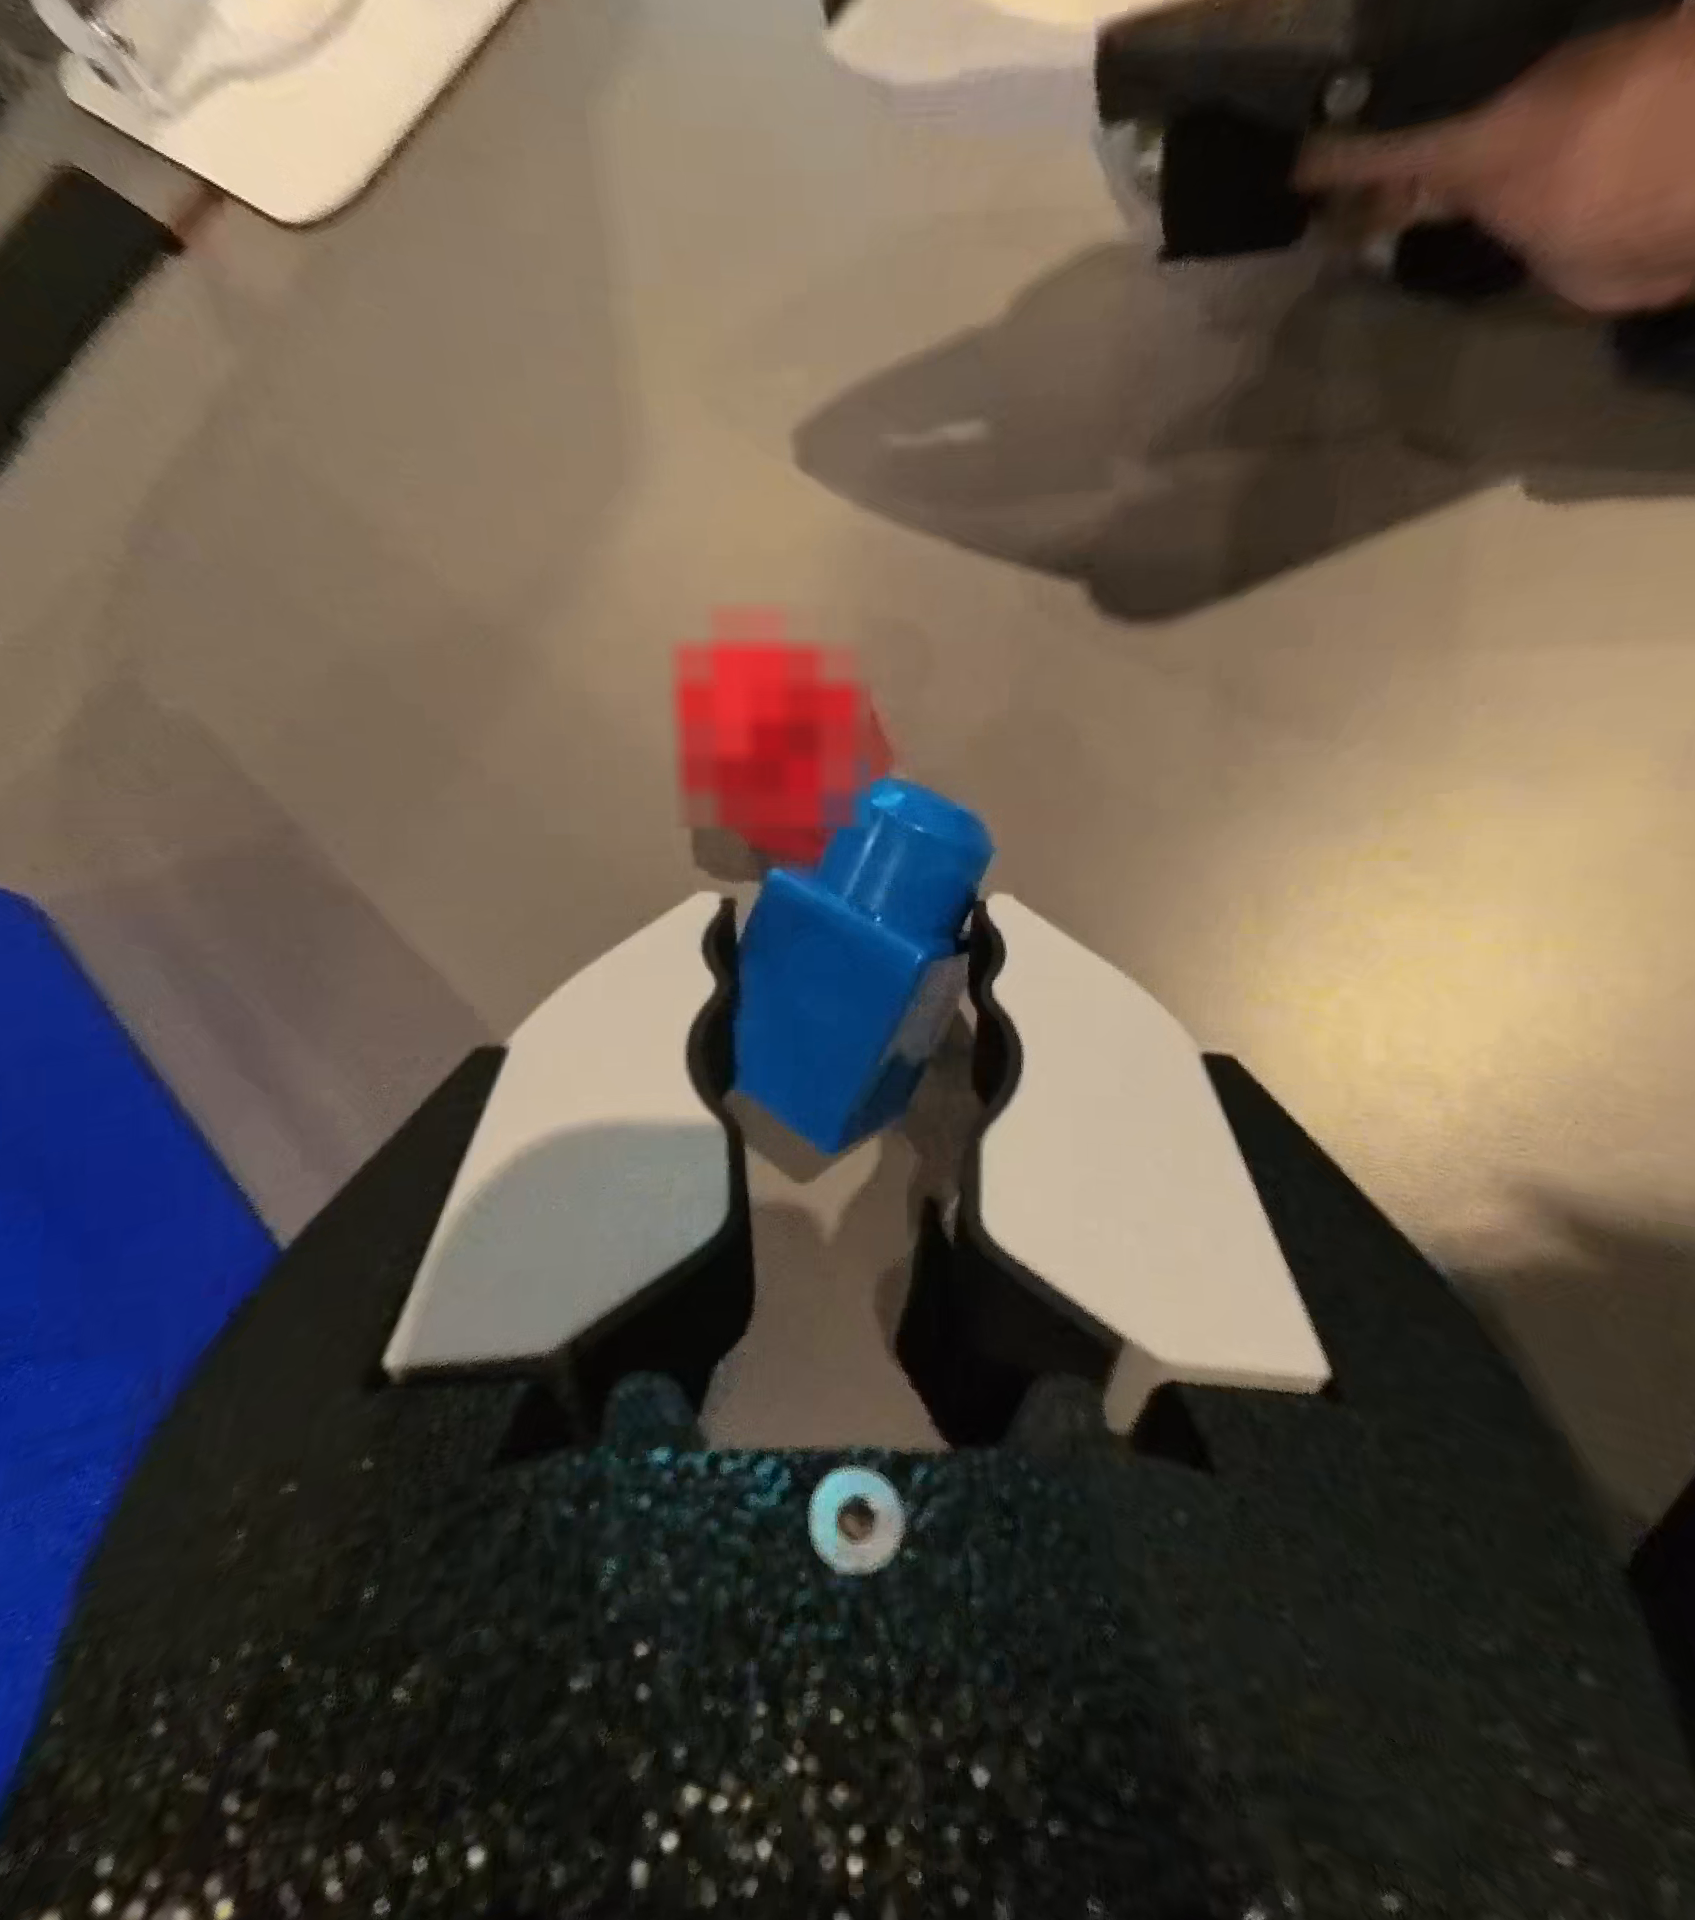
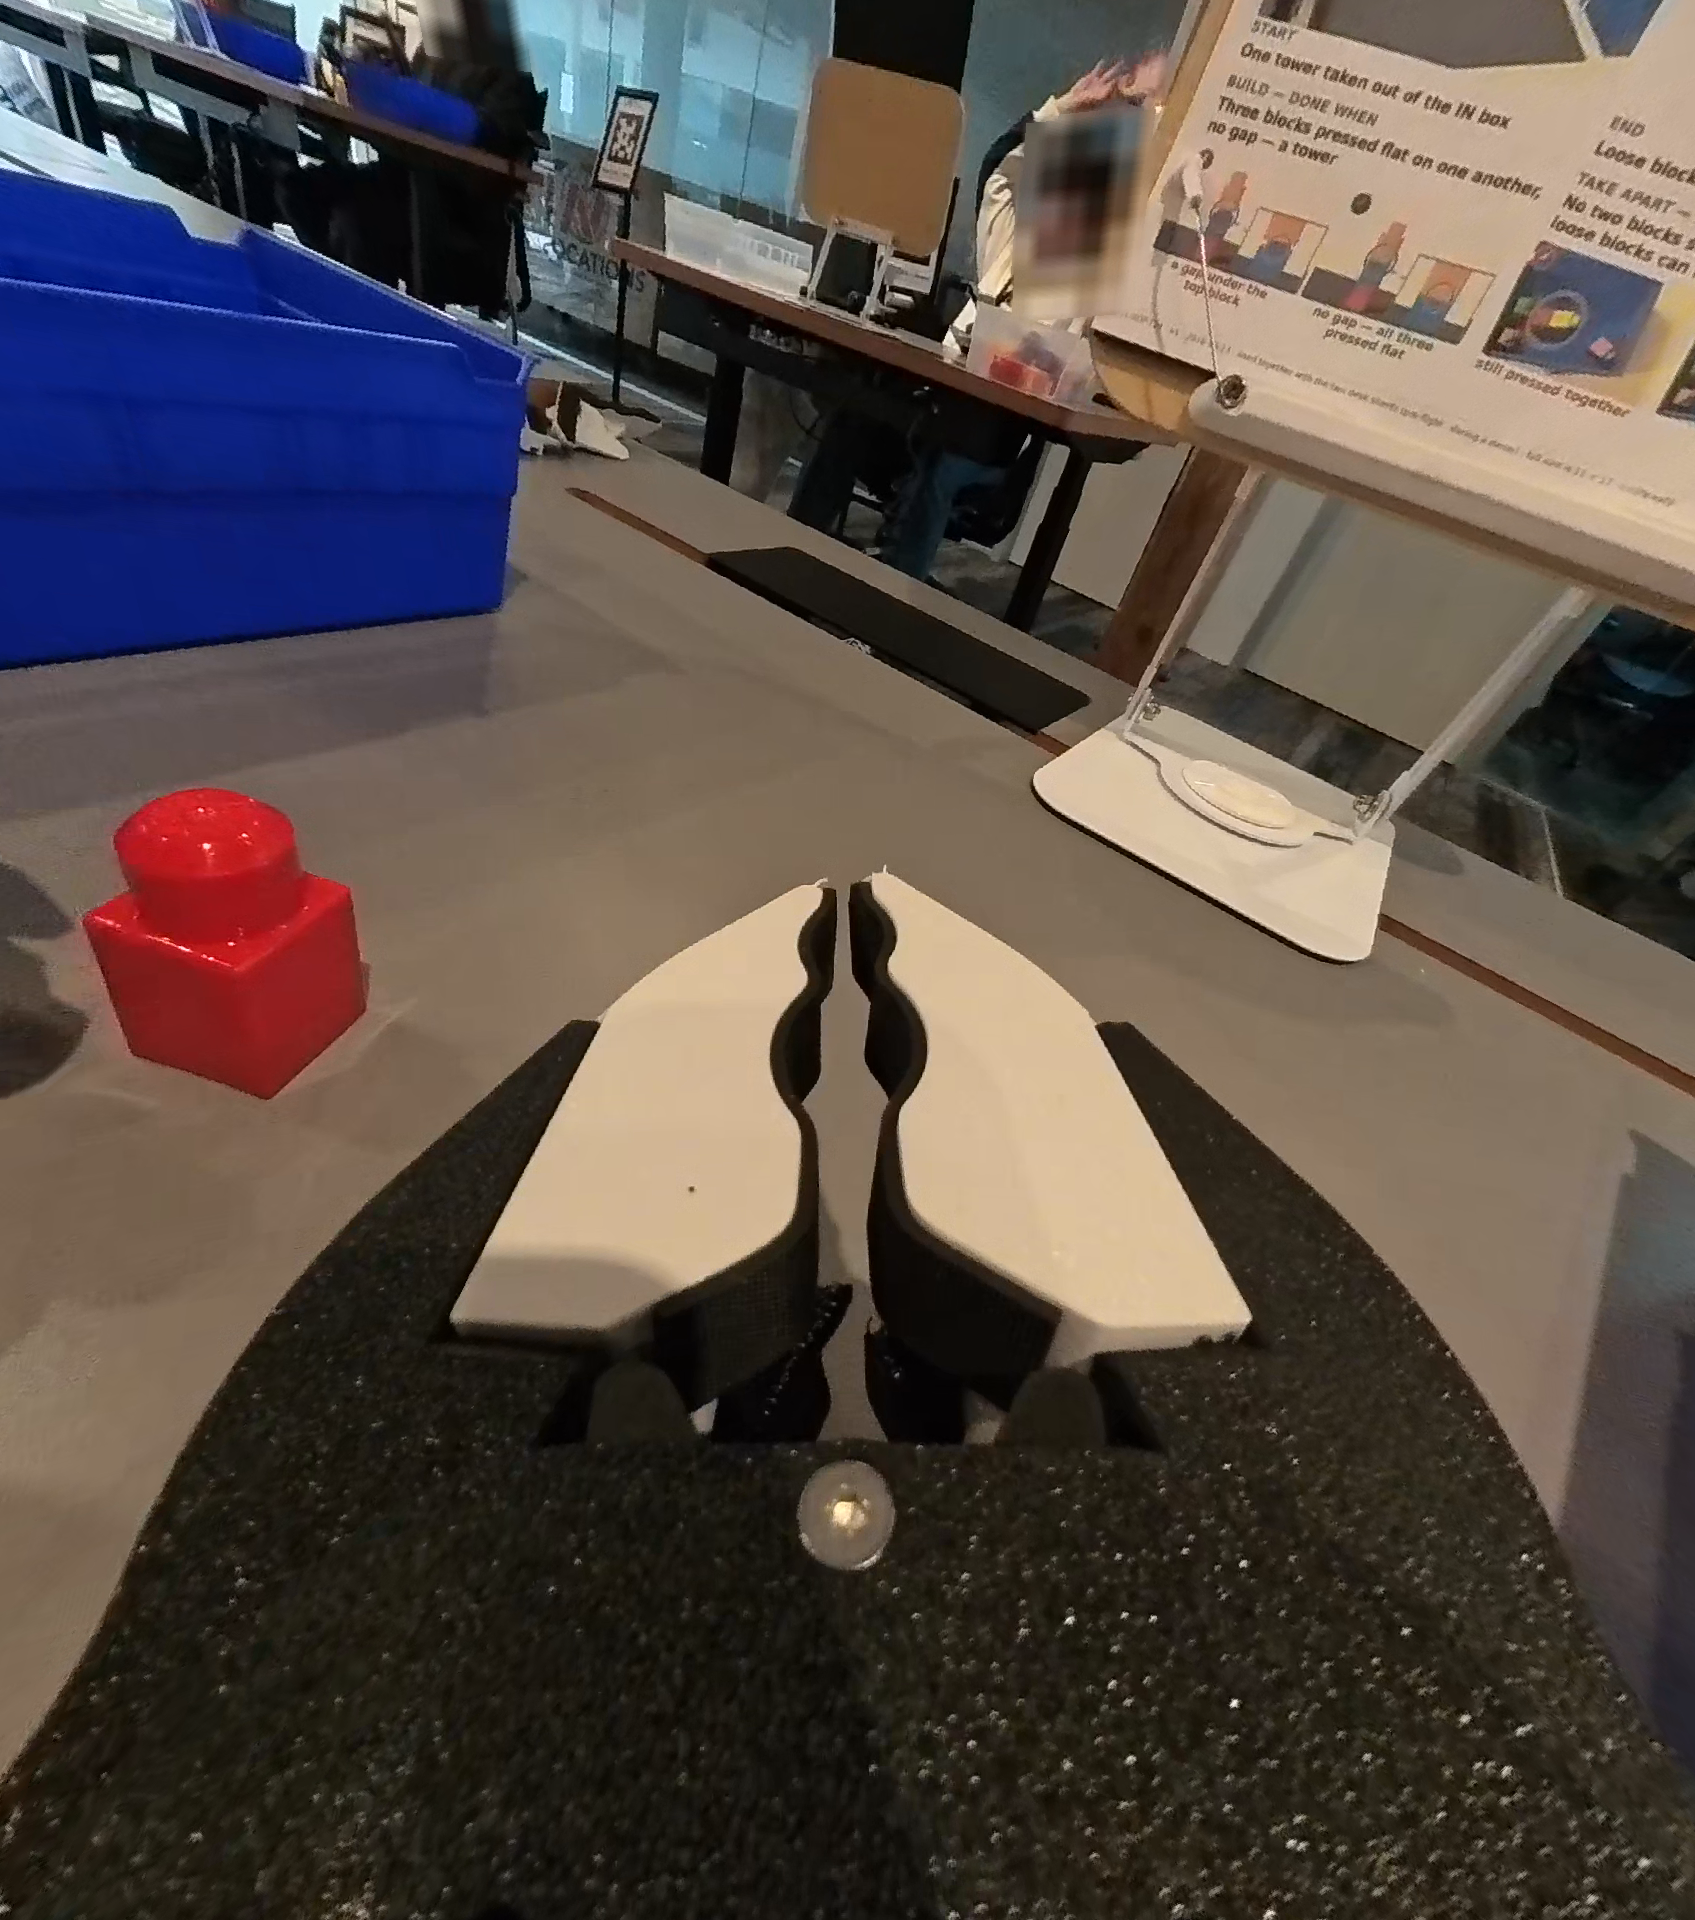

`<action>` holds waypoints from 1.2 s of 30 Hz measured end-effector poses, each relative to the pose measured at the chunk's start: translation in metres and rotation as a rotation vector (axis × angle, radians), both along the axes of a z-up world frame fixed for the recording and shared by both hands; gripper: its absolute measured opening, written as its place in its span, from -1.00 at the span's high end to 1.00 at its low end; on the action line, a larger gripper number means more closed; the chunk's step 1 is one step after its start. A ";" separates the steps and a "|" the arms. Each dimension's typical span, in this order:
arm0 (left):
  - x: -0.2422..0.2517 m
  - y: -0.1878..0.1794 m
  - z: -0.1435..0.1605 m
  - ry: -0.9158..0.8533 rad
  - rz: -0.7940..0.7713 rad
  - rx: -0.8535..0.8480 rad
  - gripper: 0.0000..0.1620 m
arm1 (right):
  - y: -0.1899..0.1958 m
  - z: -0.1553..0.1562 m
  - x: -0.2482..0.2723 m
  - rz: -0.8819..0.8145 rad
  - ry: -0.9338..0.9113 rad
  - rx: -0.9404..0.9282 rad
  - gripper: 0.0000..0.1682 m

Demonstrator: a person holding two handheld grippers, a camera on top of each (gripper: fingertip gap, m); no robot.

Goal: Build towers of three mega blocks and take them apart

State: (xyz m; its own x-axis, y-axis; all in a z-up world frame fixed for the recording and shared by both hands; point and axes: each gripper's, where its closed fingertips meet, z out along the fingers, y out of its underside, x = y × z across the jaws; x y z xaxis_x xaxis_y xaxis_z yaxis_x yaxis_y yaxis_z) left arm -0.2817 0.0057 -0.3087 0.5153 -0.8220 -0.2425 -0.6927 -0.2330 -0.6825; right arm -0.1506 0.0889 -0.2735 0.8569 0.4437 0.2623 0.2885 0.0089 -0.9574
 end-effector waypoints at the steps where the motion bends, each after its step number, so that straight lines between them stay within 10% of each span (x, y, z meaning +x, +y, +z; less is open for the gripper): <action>1: 0.000 0.000 -0.005 0.014 -0.002 -0.006 0.48 | 0.000 0.000 0.000 0.000 0.000 -0.001 0.97; 7: 0.004 0.001 -0.018 -0.009 0.004 -0.048 0.21 | 0.000 0.000 0.000 -0.001 0.001 -0.001 0.97; 16: -0.107 0.040 0.089 -0.092 0.311 0.301 0.27 | 0.001 0.002 0.003 -0.018 0.015 0.013 0.97; 22: -0.229 0.056 0.036 0.071 0.674 -0.116 0.41 | 0.001 0.002 0.002 -0.015 0.006 0.015 0.97; 36: -0.262 0.149 0.005 0.251 0.595 -0.170 0.37 | 0.001 0.001 0.000 -0.009 -0.012 0.022 0.97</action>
State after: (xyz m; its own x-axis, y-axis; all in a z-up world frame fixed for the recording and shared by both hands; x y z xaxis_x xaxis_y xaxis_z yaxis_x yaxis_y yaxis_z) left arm -0.5441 0.1552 -0.3035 0.8377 -0.4520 -0.3065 -0.5457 -0.7147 -0.4374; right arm -0.1501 0.0897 -0.2723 0.8576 0.4302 0.2819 0.2996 0.0276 -0.9537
